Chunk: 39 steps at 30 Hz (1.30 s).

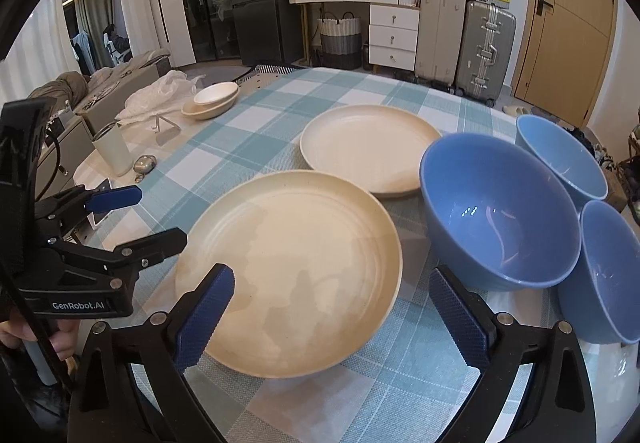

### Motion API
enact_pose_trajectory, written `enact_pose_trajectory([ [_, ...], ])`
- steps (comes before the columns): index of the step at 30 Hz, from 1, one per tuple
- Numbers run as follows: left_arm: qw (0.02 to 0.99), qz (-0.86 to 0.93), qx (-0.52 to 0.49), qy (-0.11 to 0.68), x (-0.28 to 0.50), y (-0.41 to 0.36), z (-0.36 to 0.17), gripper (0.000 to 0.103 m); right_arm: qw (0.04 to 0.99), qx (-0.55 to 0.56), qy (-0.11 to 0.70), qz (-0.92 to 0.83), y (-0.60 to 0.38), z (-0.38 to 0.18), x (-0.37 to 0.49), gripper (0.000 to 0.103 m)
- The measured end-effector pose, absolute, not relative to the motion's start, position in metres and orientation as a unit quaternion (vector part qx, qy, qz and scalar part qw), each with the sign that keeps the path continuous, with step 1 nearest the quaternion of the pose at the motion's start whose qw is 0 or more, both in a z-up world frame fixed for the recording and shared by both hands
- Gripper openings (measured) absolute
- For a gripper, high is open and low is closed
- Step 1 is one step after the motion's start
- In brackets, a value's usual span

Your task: Organize plates and bowls

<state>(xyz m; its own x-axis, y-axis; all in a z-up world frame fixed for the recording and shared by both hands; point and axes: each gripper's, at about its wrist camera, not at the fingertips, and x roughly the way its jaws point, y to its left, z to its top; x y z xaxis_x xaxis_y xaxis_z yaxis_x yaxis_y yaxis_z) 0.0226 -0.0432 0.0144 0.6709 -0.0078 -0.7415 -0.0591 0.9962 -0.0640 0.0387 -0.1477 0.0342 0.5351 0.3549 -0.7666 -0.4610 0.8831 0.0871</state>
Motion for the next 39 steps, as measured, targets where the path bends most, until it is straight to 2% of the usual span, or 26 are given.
enact_pose_trajectory([
  [20,0.927,0.024,-0.045,0.372,0.046,-0.028,0.077,0.101,0.89,-0.047,0.386,0.24,-0.162,0.102,0.081,0.101],
  [39,0.92,0.032,-0.051,0.386,0.105,-0.018,0.086,0.101,0.877,-0.039,0.415,0.238,-0.166,0.107,0.153,0.101],
])
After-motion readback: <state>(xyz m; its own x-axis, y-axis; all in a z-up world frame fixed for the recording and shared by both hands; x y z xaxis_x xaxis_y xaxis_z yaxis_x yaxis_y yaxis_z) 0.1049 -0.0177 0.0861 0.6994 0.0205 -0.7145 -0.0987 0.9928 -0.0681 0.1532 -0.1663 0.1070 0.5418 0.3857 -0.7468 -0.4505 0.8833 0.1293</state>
